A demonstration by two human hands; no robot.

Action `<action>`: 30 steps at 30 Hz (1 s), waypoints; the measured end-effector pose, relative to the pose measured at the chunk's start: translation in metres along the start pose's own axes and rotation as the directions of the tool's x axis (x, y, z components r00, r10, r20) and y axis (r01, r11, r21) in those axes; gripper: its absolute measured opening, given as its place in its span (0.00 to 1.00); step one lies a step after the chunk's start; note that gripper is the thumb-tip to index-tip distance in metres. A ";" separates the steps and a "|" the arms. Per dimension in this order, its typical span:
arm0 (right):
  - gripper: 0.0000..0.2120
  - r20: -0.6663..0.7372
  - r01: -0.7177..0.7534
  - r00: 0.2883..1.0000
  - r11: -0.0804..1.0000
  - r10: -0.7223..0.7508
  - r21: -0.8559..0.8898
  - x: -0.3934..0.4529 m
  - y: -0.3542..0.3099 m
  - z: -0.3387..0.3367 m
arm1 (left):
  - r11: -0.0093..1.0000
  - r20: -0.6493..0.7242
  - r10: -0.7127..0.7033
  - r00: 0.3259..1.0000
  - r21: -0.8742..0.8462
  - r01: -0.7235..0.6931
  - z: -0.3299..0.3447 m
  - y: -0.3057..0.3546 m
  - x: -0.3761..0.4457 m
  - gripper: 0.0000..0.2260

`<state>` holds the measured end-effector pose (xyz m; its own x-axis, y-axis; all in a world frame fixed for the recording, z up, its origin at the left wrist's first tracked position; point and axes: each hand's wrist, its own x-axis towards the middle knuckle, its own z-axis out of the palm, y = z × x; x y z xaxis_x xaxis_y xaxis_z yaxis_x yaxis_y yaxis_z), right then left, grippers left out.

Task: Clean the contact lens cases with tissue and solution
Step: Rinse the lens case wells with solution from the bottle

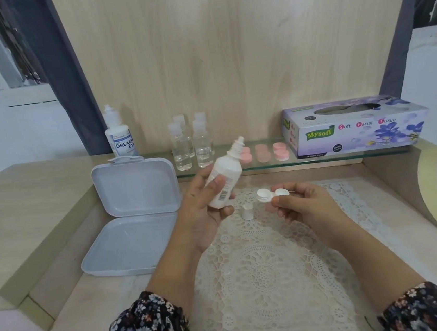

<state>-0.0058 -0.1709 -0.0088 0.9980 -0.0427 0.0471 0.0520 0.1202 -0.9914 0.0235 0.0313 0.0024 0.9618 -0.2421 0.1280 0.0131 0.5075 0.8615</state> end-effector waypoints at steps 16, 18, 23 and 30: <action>0.10 0.003 0.001 1.000 1.000 -0.001 -0.004 0.001 0.001 -0.001 | 0.857 -0.182 -0.233 0.955 -0.502 0.114 0.006 -0.014 0.007 0.17; 0.10 0.004 -0.001 1.000 1.000 0.001 -0.009 0.001 0.001 0.000 | 0.848 -0.184 -0.242 0.953 -0.517 0.116 0.007 -0.014 0.007 0.16; 0.09 0.008 -0.006 1.000 1.000 0.006 -0.019 0.001 0.002 0.000 | 0.845 -0.203 -0.236 0.950 -0.526 0.098 0.015 -0.011 0.004 0.10; 0.09 0.021 -0.007 1.000 1.000 0.008 -0.028 0.001 0.003 0.002 | 0.883 -0.307 -0.263 0.915 -0.458 0.100 0.014 -0.011 0.003 0.13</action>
<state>-0.0044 -0.1684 -0.0117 0.9989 -0.0211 0.0417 0.0435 0.0924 -0.9948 0.0223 0.0140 0.0004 0.9603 -0.1013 -0.2601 0.2332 0.8031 0.5484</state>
